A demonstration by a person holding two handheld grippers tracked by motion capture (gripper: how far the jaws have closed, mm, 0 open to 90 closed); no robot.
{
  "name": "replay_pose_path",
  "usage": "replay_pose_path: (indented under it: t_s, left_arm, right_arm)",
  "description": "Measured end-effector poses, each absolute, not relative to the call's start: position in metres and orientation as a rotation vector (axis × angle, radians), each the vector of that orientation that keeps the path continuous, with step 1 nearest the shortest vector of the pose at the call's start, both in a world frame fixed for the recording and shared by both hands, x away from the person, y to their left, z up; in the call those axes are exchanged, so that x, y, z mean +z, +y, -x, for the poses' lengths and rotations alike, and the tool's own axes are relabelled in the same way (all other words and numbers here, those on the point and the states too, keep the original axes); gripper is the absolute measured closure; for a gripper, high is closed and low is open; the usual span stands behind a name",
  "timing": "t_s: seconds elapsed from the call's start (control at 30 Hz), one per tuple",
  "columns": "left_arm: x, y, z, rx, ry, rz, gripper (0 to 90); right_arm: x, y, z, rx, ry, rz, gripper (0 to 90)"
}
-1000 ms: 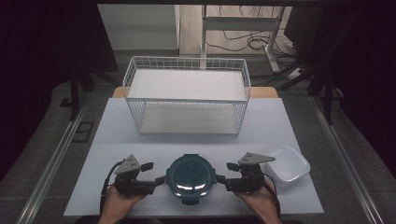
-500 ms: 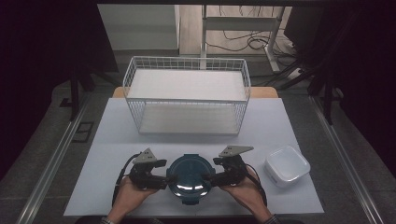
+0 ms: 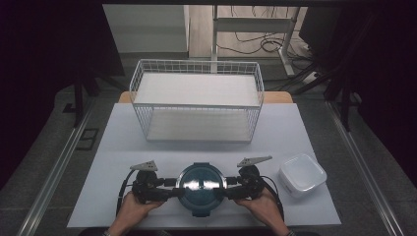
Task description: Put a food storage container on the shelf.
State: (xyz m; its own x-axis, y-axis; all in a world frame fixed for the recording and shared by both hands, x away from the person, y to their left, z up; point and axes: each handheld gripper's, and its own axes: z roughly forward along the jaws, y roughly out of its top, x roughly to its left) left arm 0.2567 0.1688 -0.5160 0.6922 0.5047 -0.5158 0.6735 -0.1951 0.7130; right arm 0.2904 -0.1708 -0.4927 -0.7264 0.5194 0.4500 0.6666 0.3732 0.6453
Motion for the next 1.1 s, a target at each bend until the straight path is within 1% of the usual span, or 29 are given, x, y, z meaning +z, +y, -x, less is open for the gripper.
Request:
replay_pose_path:
  t_s: [0.03, 0.1, 0.2, 0.23, 0.27, 0.33, 0.37, 0.4, 0.53, 0.63, 0.73, 0.77, 0.87, 0.9, 0.93, 0.97, 1.1]
  left_arm:
    - [-0.515, 0.169, -0.255, -0.192, 0.917, -1.855, 46.4]
    - [-0.514, 0.169, -0.252, -0.182, 0.901, -1.846, 48.4]
    - [-0.513, 0.169, -0.247, -0.154, 0.887, -1.858, 49.2]
    - [-0.513, 0.17, -0.245, -0.153, 0.887, -1.859, 49.2]
    - [-0.514, 0.171, -0.244, -0.155, 0.887, -1.856, 49.2]
    - [-0.514, 0.171, -0.243, -0.15, 0.881, -1.859, 49.1]
    - [-0.513, 0.17, -0.243, -0.134, 0.878, -1.866, 49.0]
    - [-0.513, 0.169, -0.243, -0.145, 0.893, -1.863, 49.1]
    - [-0.514, 0.17, -0.241, -0.153, 0.876, -1.844, 51.3]
    - [-0.514, 0.17, -0.236, -0.128, 0.887, -1.836, 51.6]
    - [-0.518, 0.173, -0.232, -0.143, 0.946, -1.809, 50.0]
    - [-0.519, 0.174, -0.232, -0.154, 0.969, -1.799, 47.4]
    - [-0.526, 0.175, -0.23, -0.259, 1.026, -1.754, 40.1]
    - [-0.529, 0.175, -0.23, -0.305, 1.024, -1.736, 40.0]
    - [-0.531, 0.176, -0.23, -0.35, 1.005, -1.708, 43.1]
    - [-0.532, 0.175, -0.229, -0.355, 1.003, -1.702, 47.8]
    - [-0.528, 0.174, -0.227, -0.343, 0.98, -1.698, 51.3]
  right_arm:
    - [-0.492, -0.172, -0.29, -1.28, -2.463, 1.068, 34.1]
    - [-0.489, -0.174, -0.288, -1.271, -2.461, 1.072, 36.3]
    - [-0.489, -0.179, -0.284, -1.257, -2.446, 1.076, 36.9]
    - [-0.489, -0.181, -0.283, -1.248, -2.443, 1.08, 38.6]
    - [-0.49, -0.183, -0.281, -1.229, -2.455, 1.09, 36.9]
    - [-0.493, -0.186, -0.281, -1.247, -2.375, 1.106, 43.3]
    - [-0.494, -0.185, -0.281, -1.245, -2.375, 1.116, 43.2]
    - [-0.493, -0.183, -0.281, -1.247, -2.382, 1.128, 48.0]
    - [-0.491, -0.184, -0.282, -1.22, -2.329, 1.195, 54.4]
    - [-0.49, -0.184, -0.278, -1.219, -2.314, 1.227, 56.0]
    - [-0.488, -0.181, -0.274, -1.231, -2.312, 1.246, 56.6]
    - [-0.488, -0.18, -0.273, -1.241, -2.316, 1.248, 56.7]
    - [-0.485, -0.179, -0.267, -1.257, -2.343, 1.249, 57.3]
    - [-0.485, -0.179, -0.265, -1.26, -2.353, 1.251, 57.4]
    - [-0.484, -0.179, -0.263, -1.261, -2.363, 1.251, 57.3]
    - [-0.484, -0.18, -0.262, -1.261, -2.372, 1.251, 57.4]
    - [-0.483, -0.182, -0.256, -1.258, -2.403, 1.24, 57.6]
